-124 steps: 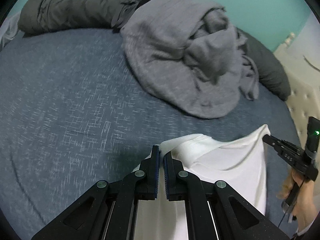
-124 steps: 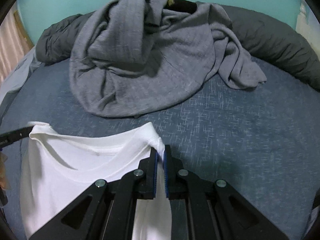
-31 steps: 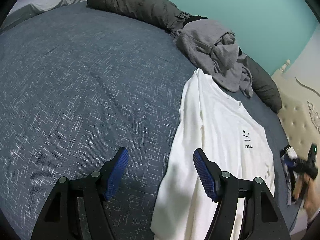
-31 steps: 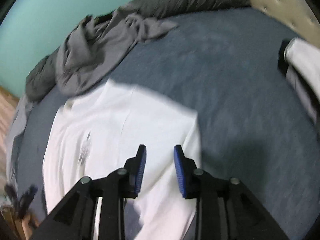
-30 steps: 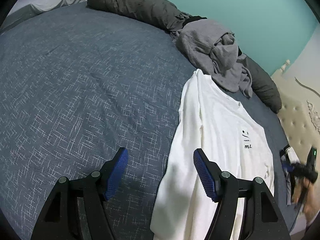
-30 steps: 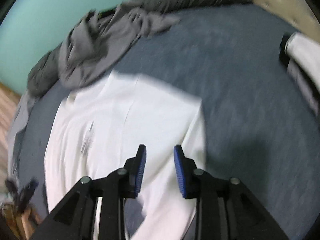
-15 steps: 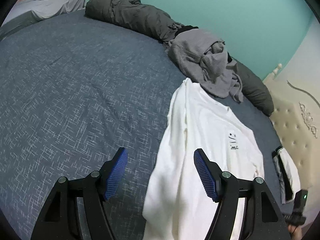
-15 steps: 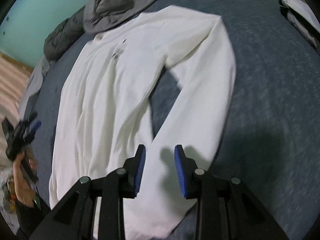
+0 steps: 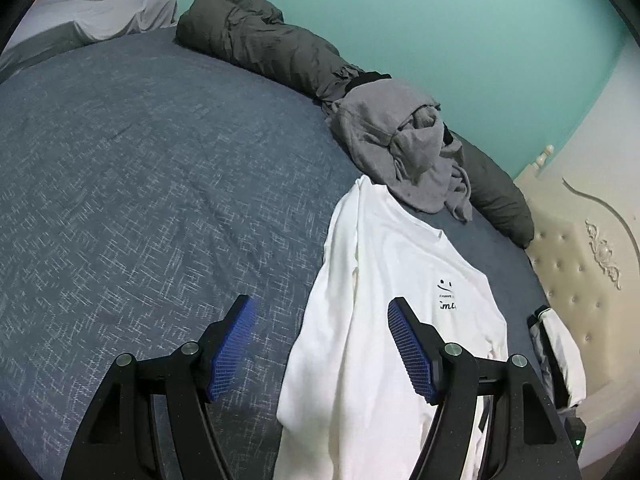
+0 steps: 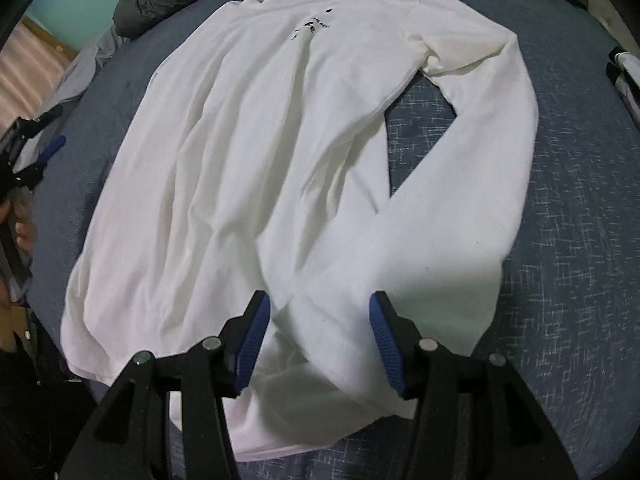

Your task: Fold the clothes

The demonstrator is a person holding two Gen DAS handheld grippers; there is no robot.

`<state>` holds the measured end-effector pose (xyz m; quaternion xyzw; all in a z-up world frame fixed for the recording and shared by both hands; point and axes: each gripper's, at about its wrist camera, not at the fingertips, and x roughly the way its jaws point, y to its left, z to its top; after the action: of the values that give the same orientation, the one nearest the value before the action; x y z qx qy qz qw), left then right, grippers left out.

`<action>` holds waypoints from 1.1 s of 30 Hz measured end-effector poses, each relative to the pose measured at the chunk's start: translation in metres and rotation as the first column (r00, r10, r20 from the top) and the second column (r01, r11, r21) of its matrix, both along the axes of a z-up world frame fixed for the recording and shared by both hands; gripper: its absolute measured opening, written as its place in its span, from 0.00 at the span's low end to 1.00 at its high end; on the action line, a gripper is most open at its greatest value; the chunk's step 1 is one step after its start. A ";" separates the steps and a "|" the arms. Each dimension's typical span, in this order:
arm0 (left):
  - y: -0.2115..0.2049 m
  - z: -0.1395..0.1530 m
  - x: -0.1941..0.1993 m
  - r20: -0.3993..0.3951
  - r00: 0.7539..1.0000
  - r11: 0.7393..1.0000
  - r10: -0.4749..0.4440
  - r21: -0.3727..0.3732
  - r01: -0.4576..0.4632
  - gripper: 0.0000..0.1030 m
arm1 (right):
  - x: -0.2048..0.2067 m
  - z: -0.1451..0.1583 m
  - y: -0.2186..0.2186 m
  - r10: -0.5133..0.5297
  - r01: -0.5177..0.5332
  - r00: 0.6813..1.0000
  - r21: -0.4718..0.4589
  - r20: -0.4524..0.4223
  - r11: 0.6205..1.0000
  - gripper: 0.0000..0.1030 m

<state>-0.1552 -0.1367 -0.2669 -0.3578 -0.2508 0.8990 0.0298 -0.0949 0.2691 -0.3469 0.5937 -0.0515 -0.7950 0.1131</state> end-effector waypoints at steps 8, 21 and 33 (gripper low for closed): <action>-0.002 0.003 0.009 -0.006 1.000 1.000 -0.006 -0.001 0.006 0.71 | 0.019 0.002 0.020 -0.061 0.060 0.996 -0.019 -0.069 0.998 0.11; 0.000 0.002 0.011 -0.002 1.000 1.000 -0.017 -0.001 0.017 0.71 | 0.044 0.045 0.118 -0.281 0.268 0.940 -0.091 -0.194 0.959 0.05; -0.002 0.000 0.009 0.014 1.000 1.000 -0.015 -0.009 0.015 0.71 | 0.058 0.062 0.256 -0.531 0.537 0.819 -0.033 -0.218 0.843 0.04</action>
<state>-0.1458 -0.1386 -0.2672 -0.3659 -0.2441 0.8975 0.0332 -0.0372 0.5253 -0.2851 0.4659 -0.1909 -0.8559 -0.1181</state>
